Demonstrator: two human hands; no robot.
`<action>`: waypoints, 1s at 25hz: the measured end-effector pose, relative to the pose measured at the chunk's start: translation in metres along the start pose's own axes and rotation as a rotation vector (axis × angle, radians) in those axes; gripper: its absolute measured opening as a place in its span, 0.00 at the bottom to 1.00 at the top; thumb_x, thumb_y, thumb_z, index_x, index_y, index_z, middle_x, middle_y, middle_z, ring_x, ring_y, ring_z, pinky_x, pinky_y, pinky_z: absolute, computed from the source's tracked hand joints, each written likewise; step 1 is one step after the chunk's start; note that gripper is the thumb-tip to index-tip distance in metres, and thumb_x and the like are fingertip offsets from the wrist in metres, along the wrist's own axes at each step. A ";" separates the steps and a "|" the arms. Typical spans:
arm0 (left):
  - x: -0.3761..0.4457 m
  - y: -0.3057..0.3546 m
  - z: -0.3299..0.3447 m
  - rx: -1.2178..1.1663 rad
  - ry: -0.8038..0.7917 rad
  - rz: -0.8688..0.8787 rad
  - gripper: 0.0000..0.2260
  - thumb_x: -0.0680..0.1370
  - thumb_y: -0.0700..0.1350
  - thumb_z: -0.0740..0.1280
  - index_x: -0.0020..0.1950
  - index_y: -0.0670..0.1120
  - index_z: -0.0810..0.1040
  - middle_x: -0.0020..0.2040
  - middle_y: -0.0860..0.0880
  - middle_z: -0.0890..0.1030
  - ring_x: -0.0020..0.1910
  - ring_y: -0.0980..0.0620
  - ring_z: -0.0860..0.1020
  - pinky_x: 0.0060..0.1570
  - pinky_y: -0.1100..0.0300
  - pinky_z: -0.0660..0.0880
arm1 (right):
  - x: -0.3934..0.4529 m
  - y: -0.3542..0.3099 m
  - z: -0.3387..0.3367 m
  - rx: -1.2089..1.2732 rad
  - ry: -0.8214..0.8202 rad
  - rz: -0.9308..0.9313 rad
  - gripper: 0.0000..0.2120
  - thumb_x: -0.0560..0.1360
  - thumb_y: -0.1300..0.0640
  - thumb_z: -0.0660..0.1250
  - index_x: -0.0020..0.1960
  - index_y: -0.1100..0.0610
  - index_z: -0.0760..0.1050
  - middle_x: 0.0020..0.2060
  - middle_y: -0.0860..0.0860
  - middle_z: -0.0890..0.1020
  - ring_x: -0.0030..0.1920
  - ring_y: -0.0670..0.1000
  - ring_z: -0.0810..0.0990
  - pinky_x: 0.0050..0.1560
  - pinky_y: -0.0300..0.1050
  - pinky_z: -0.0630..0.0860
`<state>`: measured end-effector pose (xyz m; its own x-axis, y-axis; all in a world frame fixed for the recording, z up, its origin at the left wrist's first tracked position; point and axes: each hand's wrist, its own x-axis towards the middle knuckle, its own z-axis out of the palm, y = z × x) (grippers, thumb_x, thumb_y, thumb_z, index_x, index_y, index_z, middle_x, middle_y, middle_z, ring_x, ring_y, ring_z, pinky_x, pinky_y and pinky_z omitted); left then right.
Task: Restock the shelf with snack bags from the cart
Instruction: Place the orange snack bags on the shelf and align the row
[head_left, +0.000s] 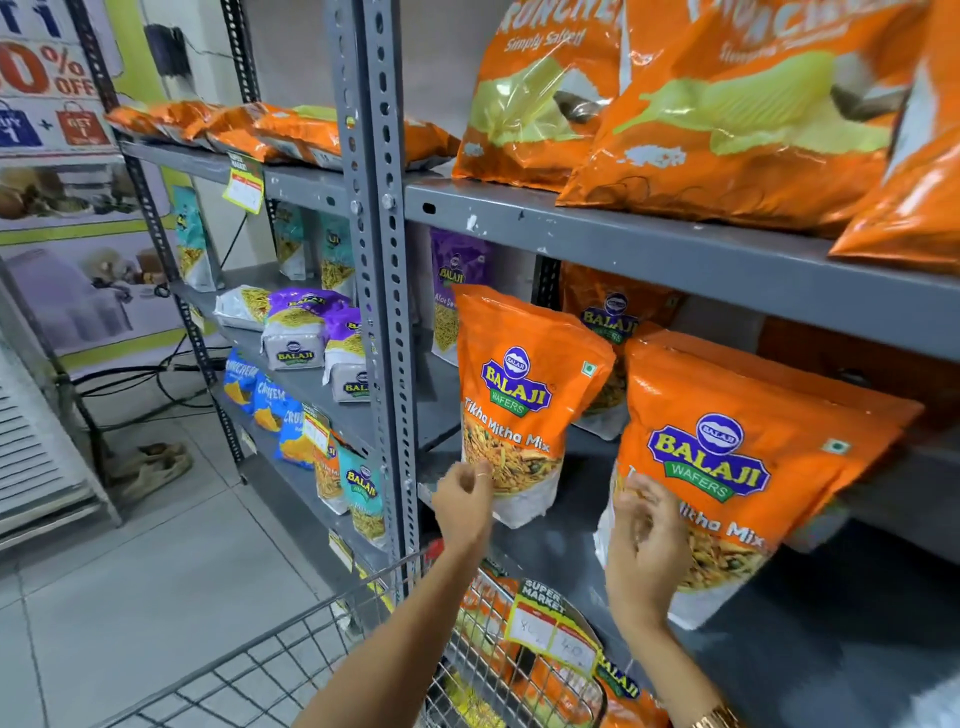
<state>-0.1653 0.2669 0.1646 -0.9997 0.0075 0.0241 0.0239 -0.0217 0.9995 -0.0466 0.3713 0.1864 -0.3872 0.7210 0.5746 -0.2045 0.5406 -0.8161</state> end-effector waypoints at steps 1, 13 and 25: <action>-0.006 0.001 0.003 0.007 -0.062 0.009 0.11 0.73 0.49 0.64 0.32 0.47 0.72 0.31 0.48 0.74 0.34 0.49 0.72 0.37 0.56 0.69 | -0.002 0.001 -0.009 -0.011 0.074 0.000 0.11 0.73 0.55 0.60 0.52 0.58 0.72 0.46 0.53 0.78 0.45 0.53 0.78 0.39 0.33 0.75; -0.070 -0.026 0.072 0.238 -0.862 -0.163 0.25 0.78 0.60 0.50 0.74 0.56 0.53 0.76 0.50 0.59 0.76 0.46 0.51 0.72 0.45 0.33 | -0.022 0.055 -0.098 -0.233 -0.210 0.636 0.18 0.75 0.47 0.61 0.61 0.56 0.67 0.59 0.57 0.75 0.60 0.61 0.71 0.50 0.49 0.66; -0.132 -0.011 0.076 0.434 -0.882 -0.091 0.22 0.79 0.57 0.49 0.73 0.55 0.55 0.73 0.49 0.67 0.75 0.50 0.58 0.73 0.46 0.33 | -0.041 0.047 -0.160 -0.251 -0.176 0.516 0.14 0.76 0.53 0.61 0.59 0.56 0.68 0.51 0.52 0.77 0.51 0.52 0.74 0.49 0.45 0.68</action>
<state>-0.0328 0.3420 0.1516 -0.6376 0.7378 -0.2218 0.1247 0.3830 0.9153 0.1035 0.4365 0.1345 -0.5272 0.8467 0.0722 0.2593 0.2412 -0.9352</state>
